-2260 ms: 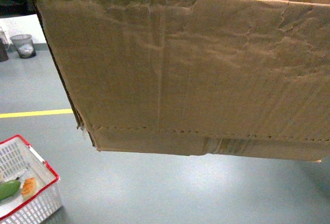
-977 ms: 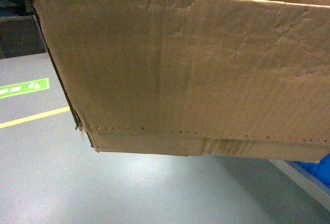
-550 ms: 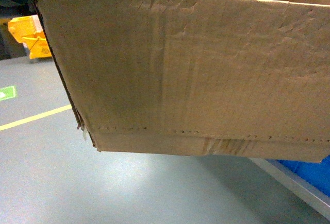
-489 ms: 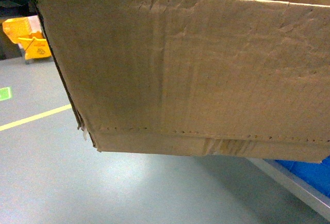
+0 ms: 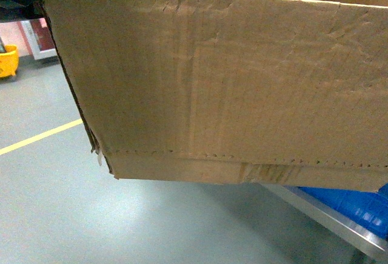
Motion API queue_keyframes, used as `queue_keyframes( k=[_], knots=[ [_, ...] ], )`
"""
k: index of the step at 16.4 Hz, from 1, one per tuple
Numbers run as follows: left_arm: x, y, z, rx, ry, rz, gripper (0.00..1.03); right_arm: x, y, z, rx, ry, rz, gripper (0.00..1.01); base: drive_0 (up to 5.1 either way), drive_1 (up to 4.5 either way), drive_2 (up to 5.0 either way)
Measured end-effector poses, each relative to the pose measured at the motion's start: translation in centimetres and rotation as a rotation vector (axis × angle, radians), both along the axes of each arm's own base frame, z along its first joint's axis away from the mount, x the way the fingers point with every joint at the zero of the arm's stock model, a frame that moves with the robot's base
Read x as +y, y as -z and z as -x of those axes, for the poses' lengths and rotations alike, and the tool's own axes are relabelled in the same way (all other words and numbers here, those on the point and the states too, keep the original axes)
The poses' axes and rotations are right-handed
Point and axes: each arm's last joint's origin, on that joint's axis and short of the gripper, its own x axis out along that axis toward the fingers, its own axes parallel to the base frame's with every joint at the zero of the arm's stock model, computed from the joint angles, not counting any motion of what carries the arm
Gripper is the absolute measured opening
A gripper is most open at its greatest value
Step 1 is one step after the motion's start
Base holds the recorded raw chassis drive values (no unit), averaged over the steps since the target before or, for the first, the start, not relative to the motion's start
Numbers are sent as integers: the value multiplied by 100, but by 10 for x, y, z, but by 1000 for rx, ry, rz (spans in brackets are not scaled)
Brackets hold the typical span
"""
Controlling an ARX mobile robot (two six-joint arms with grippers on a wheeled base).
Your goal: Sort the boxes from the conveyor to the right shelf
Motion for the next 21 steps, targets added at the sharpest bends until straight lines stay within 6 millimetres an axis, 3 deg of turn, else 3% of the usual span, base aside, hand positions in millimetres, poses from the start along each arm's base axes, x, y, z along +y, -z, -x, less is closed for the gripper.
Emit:
queue_keyframes(
  k=[21],
  knots=[
    [0, 0, 0, 0, 0, 0, 2, 0, 0, 0, -1, 0, 0, 2, 175, -667, -73]
  ],
)
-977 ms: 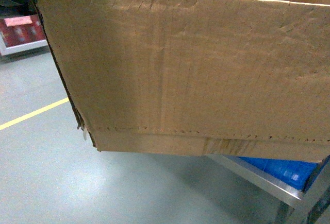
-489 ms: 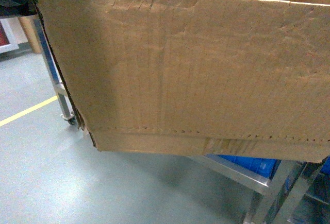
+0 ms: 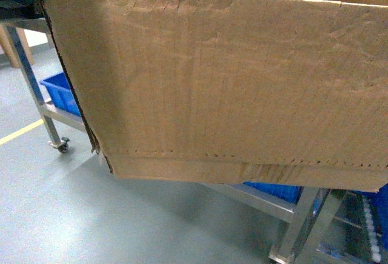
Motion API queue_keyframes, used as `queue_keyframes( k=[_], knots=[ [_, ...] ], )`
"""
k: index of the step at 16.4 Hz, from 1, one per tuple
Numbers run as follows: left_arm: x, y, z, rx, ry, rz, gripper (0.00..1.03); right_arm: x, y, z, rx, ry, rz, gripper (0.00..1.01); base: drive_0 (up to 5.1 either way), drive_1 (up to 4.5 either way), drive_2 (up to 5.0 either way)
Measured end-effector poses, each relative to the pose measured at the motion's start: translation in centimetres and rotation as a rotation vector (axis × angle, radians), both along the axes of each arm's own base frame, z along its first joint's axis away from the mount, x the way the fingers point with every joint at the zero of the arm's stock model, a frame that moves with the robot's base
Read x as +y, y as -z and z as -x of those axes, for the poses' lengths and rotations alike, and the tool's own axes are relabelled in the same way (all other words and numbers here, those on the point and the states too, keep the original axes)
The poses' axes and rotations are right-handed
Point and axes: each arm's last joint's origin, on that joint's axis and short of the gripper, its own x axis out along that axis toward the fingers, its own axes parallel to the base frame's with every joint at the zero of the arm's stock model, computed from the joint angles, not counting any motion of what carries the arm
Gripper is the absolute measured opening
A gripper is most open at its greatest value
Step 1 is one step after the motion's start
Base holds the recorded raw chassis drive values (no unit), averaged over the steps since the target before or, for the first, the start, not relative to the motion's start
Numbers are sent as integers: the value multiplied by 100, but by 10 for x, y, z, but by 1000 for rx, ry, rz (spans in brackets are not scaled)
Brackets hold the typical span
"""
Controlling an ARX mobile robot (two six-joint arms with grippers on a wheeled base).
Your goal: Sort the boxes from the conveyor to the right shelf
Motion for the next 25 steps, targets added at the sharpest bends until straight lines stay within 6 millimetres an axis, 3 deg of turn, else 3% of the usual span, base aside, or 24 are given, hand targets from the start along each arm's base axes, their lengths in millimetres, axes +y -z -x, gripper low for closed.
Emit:
queue_keyframes(
  k=[10, 25],
  knots=[
    [0, 0, 0, 0, -1, 0, 2, 0, 0, 0, 0, 0, 0, 2, 175, -667, -73],
    [0, 0, 0, 2, 0, 0, 2, 0, 0, 0, -1, -1, -1, 2, -151, -151, -151]
  ],
)
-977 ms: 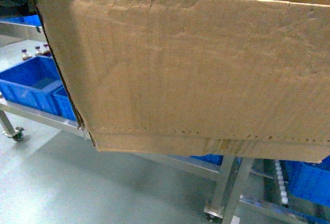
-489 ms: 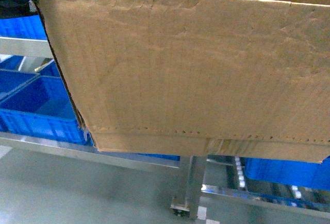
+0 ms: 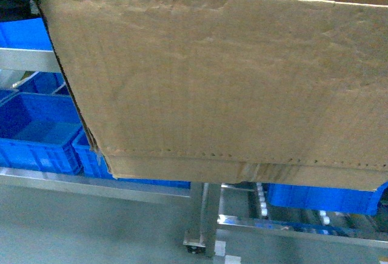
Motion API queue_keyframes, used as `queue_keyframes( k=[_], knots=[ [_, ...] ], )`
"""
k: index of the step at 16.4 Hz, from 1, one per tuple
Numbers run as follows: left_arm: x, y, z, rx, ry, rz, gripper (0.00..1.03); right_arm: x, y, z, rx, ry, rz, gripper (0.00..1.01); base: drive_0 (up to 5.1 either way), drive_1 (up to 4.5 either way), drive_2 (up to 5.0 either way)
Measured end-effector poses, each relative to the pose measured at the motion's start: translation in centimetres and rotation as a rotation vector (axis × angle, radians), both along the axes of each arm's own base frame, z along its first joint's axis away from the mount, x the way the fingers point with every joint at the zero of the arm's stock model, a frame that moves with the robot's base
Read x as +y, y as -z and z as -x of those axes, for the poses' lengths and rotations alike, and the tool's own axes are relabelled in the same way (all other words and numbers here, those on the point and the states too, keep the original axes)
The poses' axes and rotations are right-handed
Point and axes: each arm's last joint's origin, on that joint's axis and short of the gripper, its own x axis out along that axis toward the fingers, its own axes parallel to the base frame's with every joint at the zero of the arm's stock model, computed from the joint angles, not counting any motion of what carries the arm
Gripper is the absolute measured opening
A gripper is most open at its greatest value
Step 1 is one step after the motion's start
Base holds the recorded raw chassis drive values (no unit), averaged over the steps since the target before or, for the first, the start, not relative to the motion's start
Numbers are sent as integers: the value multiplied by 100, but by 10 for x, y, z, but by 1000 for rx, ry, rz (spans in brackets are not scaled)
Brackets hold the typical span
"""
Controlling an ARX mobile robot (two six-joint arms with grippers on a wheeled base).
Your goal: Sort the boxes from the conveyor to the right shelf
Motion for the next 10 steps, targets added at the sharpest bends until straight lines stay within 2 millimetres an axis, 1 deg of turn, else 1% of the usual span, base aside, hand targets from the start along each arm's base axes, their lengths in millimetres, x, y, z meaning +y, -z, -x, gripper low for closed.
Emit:
queue_keyframes(
  k=[10],
  knots=[
    [0, 0, 0, 0, -1, -2, 2, 0, 0, 0, 2, 2, 1, 2, -151, -151, -151]
  ],
)
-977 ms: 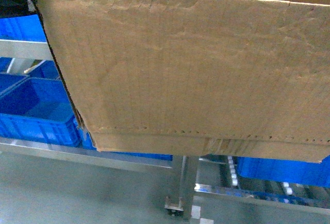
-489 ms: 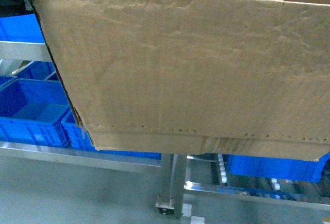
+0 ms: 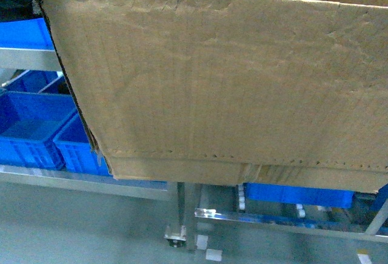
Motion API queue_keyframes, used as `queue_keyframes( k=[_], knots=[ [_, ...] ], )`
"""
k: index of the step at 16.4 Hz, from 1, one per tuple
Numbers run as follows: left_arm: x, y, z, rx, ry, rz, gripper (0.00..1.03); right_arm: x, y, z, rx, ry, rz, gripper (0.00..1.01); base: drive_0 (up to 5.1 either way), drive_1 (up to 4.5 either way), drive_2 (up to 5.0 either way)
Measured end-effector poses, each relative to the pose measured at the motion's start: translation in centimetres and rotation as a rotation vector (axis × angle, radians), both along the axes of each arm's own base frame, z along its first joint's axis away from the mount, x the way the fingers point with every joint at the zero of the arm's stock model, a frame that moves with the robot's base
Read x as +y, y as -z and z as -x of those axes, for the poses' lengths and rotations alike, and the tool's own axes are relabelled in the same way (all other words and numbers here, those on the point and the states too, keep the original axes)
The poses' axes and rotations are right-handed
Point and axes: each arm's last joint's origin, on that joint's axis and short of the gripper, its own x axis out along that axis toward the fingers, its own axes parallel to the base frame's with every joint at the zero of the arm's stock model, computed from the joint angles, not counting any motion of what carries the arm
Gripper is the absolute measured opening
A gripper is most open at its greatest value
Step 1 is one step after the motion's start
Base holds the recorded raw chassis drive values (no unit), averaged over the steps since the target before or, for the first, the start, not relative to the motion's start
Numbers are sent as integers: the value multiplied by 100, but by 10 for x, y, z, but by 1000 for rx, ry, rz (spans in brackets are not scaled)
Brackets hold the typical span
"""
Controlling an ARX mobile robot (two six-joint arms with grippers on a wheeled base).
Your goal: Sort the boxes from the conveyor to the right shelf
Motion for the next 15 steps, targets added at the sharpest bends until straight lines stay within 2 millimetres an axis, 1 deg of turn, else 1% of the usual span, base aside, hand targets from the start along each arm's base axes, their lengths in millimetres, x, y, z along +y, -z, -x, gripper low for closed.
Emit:
queue_keyframes(
  k=[6, 11, 13, 15],
  knots=[
    [0, 0, 1, 1, 1, -1, 2, 0, 0, 0, 2, 0, 0, 2, -151, -151, -151],
    [-3, -1, 2, -4, 15, 3, 2, -3, 0, 0, 1, 10, -1, 2, 492, -244, -244],
    [0, -1, 1, -2, -2, 1, 2, 0, 0, 0, -4, -3, -1, 2, 492, -244, -244],
    [0, -1, 1, -2, 0, 0, 2, 0, 0, 0, 0, -1, 0, 2, 492, -244, -244]
  ],
)
